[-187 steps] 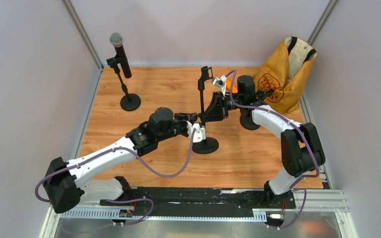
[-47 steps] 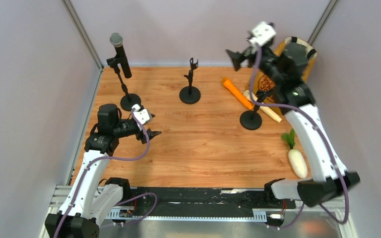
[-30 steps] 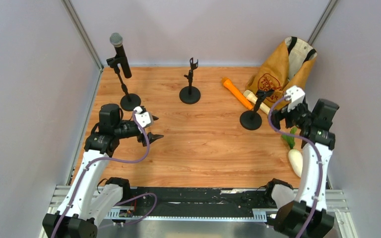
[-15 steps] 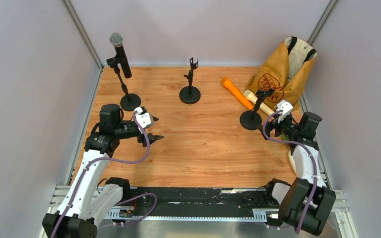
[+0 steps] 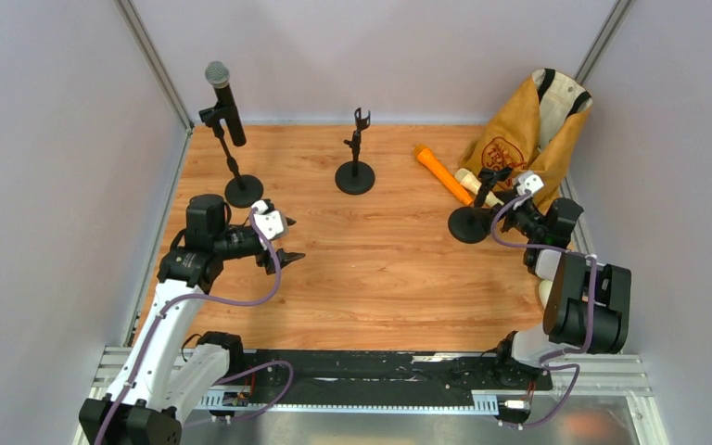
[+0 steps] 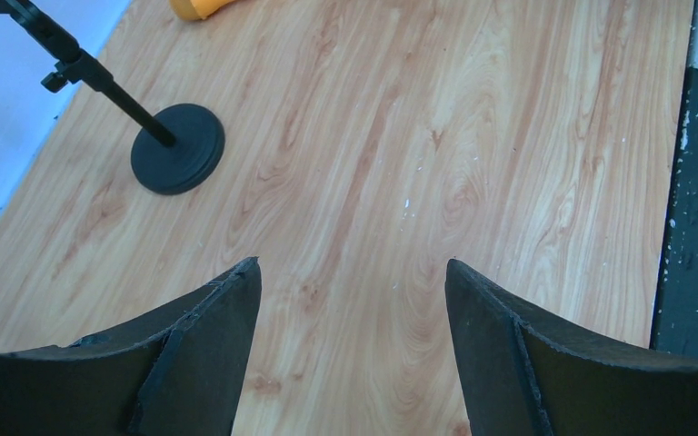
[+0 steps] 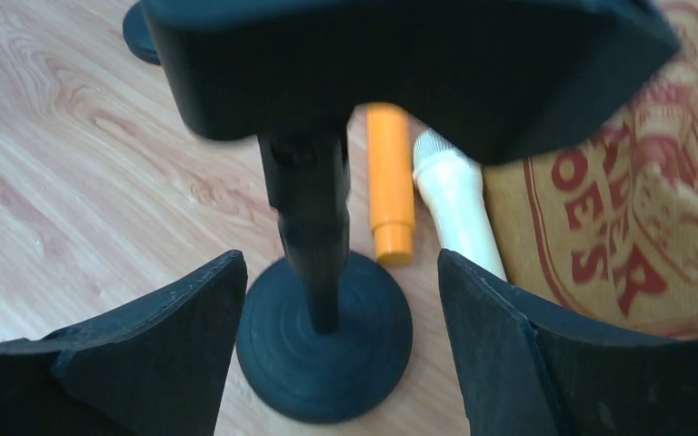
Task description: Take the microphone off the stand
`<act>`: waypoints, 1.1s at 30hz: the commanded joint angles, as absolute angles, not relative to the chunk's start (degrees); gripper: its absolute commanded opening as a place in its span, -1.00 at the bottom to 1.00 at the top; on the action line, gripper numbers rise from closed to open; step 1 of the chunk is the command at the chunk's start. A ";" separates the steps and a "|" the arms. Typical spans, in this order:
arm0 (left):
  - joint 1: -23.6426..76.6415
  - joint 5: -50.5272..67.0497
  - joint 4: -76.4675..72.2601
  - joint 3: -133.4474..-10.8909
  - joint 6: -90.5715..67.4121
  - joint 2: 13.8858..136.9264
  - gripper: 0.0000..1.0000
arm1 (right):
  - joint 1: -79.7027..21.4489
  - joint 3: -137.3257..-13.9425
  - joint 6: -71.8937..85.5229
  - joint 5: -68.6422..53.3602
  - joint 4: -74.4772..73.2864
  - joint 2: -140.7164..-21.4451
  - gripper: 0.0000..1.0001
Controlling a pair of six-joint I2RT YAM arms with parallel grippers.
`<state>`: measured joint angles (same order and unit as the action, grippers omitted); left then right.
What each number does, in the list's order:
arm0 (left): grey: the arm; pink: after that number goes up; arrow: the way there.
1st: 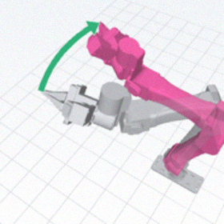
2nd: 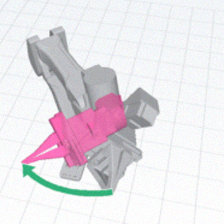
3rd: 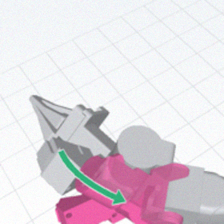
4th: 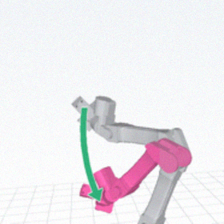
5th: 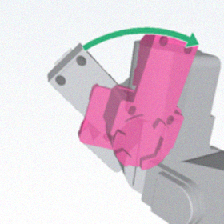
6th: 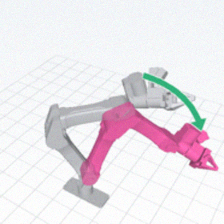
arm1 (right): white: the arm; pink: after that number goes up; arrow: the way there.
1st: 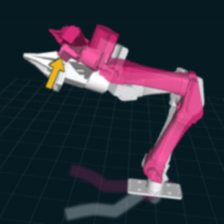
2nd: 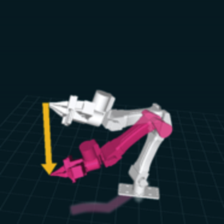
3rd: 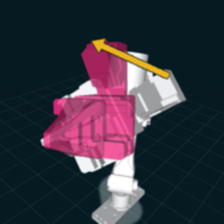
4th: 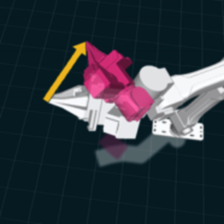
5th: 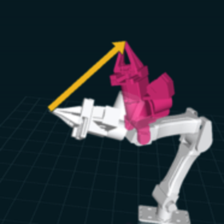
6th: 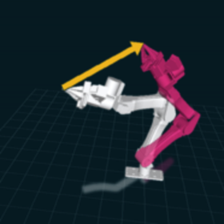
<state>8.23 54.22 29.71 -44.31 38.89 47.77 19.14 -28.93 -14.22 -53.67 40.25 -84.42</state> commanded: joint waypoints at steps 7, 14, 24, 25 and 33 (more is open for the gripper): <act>8.49 53.77 28.79 -45.68 40.52 48.77 0.62 | 11.09 -35.27 -10.34 -47.33 48.84 -89.71 -0.06; 8.44 52.92 28.41 -45.32 40.39 48.85 0.63 | 3.12 -39.91 -9.07 -41.46 45.07 -89.92 -1.00; 8.44 48.39 27.43 -45.10 38.86 48.62 0.63 | -14.81 -59.76 -5.28 -31.36 42.01 -98.79 -1.00; 8.44 47.60 27.38 -44.96 38.90 48.52 0.63 | -15.83 -61.46 -5.41 -30.96 42.24 -100.20 -1.00; 7.23 44.65 26.47 -44.24 38.61 48.37 0.63 | -18.40 -72.52 -4.66 -28.73 41.35 -110.90 -1.00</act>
